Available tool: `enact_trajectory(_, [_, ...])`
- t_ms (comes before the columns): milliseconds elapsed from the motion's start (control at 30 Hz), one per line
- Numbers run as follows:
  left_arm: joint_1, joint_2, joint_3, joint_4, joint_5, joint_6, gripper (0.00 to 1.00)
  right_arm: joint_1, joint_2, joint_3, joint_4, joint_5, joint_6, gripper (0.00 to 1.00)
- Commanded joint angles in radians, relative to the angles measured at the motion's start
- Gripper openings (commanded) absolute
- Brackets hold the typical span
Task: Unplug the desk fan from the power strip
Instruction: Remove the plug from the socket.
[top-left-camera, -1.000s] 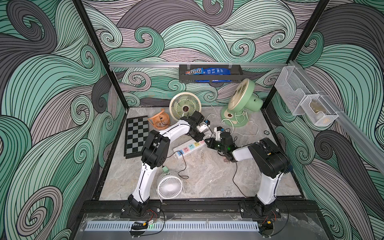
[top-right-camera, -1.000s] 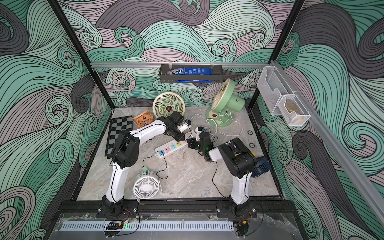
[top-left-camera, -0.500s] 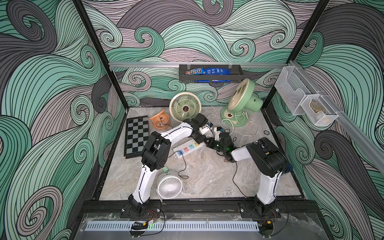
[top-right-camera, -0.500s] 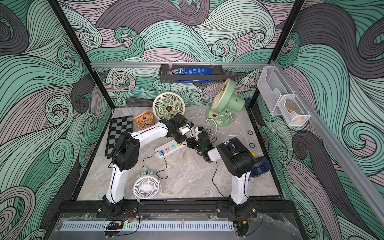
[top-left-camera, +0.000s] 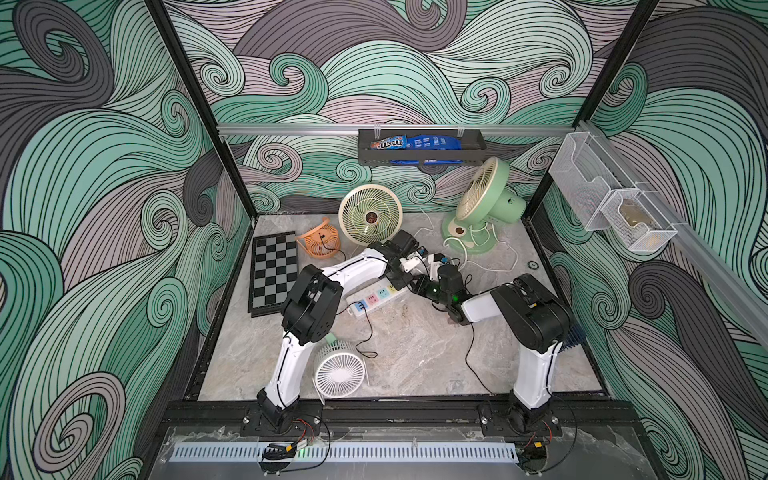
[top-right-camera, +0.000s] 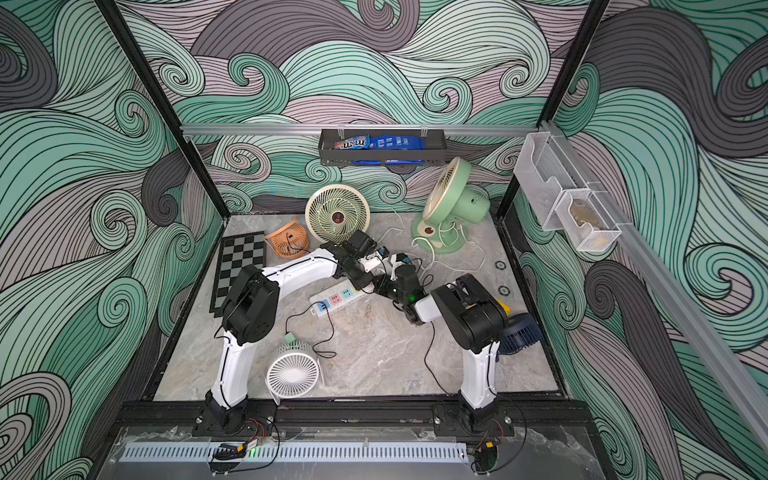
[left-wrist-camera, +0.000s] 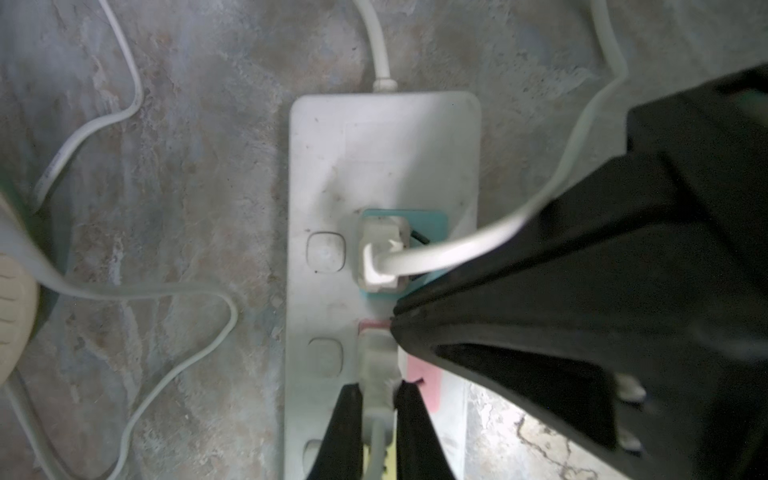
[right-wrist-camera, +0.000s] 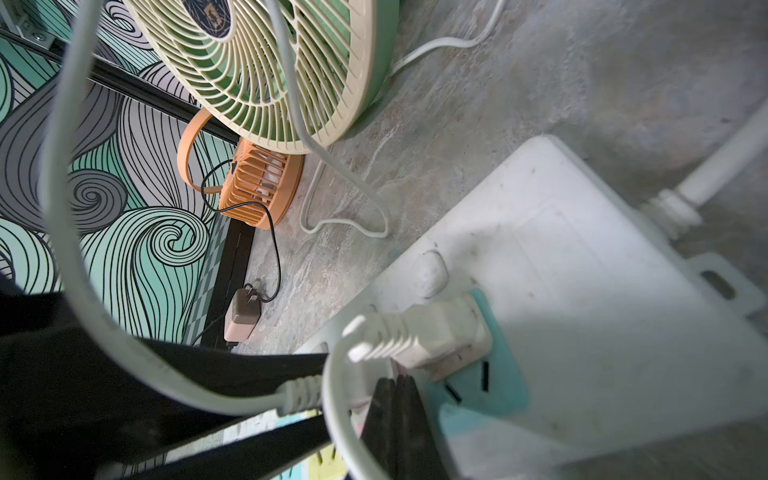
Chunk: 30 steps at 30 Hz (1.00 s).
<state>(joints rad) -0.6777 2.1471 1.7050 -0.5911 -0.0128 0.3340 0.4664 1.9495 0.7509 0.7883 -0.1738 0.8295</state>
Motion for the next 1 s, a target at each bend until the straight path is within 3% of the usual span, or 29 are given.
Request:
enact_trajectory(0, [0.012, -0.037, 0.036, 0.003, 0.026, -0.004, 0.0, 0.007, 0.049, -0.015, -0.103, 0.003, 0.008, 0.0])
enact_trajectory(100, [0.044, -0.001, 0.098, -0.065, 0.091, -0.056, 0.0, 0.006, 0.049, -0.018, -0.1, 0.002, 0.009, 0.0])
enact_trajectory(233, [0.036, -0.007, 0.072, -0.054, 0.075, -0.032, 0.0, 0.007, 0.049, -0.019, -0.101, 0.0, 0.011, 0.0])
enact_trajectory(500, [-0.029, -0.077, -0.018, 0.045, -0.062, 0.052, 0.0, 0.007, 0.054, -0.013, -0.106, -0.001, 0.008, 0.0])
enact_trajectory(667, [0.01, -0.041, 0.051, -0.033, 0.043, -0.015, 0.0, 0.008, 0.054, -0.007, -0.113, 0.001, 0.007, 0.0])
enact_trajectory(967, [-0.047, -0.089, -0.023, 0.059, -0.135, 0.092, 0.0, 0.011, 0.054, -0.011, -0.11, 0.002, 0.007, 0.0])
